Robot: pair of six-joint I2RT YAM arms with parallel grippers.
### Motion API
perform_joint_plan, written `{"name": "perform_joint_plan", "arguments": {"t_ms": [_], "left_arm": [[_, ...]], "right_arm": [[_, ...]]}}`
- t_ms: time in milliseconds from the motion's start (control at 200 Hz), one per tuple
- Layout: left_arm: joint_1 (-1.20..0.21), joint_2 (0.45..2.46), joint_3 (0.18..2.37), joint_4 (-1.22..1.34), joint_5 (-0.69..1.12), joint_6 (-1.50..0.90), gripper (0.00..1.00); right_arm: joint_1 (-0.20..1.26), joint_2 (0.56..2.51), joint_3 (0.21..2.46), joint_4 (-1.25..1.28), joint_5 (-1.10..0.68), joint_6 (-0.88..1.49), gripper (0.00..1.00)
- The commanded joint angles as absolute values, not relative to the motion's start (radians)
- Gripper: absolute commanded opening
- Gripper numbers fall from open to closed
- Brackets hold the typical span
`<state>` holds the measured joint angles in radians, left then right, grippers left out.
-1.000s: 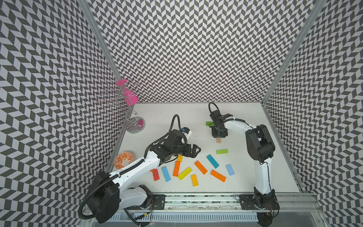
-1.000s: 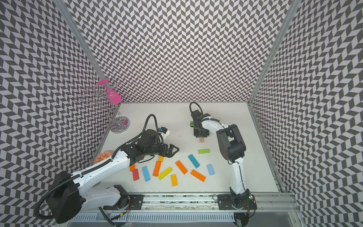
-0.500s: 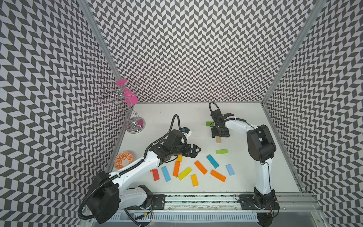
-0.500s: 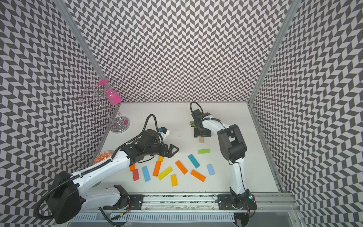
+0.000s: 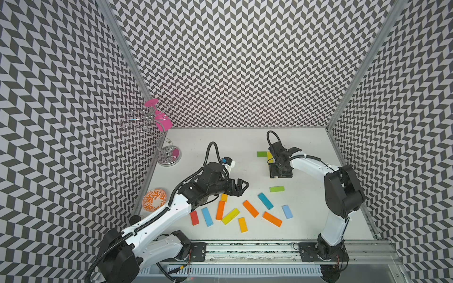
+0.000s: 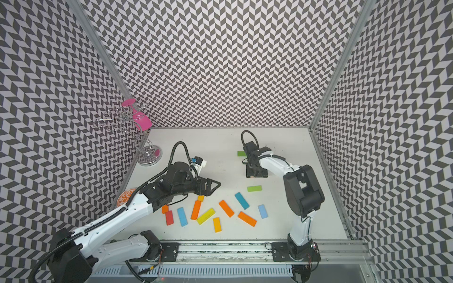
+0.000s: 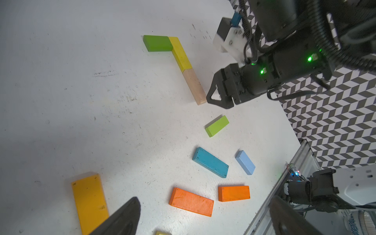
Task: Assemble a giraffe with building blocks
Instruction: Move the building block to the center of the board.
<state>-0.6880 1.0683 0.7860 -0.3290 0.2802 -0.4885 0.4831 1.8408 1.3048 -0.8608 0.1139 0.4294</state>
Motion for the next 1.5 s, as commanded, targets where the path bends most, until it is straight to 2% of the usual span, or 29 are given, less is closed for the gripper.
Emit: {"name": "perform_joint_plan", "arguments": {"t_ms": [0, 295, 621, 706, 806, 1002, 1262, 1497], "left_arm": [[-0.696, 1.026, 0.795, -0.372, 0.256, -0.503, 1.00], [-0.701, 0.958, 0.781, -0.414, 0.233, -0.521, 1.00], [-0.707, 0.939, 0.788, -0.432, 0.223, -0.525, 1.00], [-0.707, 0.937, 0.788, -0.434, 0.219, -0.524, 1.00], [-0.707, 0.937, 0.784, -0.433, 0.220, -0.526, 1.00], [-0.707, 0.928, 0.774, -0.425, 0.220, -0.524, 1.00], [-0.709, 0.934, 0.755, -0.400, 0.229, -0.525, 1.00], [-0.709, 0.950, 0.741, -0.375, 0.239, -0.525, 1.00]], "right_arm": [[0.544, 1.774, 1.272, -0.813, 0.098, 0.423, 0.67], [0.561, 1.758, 1.186, -0.758, 0.104, 0.421, 0.67], [0.555, 1.829, 1.172, -0.703, 0.097, 0.400, 0.64], [0.550, 1.837, 1.170, -0.704, 0.105, 0.392, 0.62], [0.548, 1.830, 1.147, -0.704, 0.105, 0.395, 0.54], [0.548, 1.733, 1.023, -0.713, 0.119, 0.437, 0.36], [0.549, 1.560, 0.838, -0.741, 0.121, 0.501, 0.35], [0.566, 1.448, 0.862, -0.828, 0.134, 0.514, 0.37]]}}
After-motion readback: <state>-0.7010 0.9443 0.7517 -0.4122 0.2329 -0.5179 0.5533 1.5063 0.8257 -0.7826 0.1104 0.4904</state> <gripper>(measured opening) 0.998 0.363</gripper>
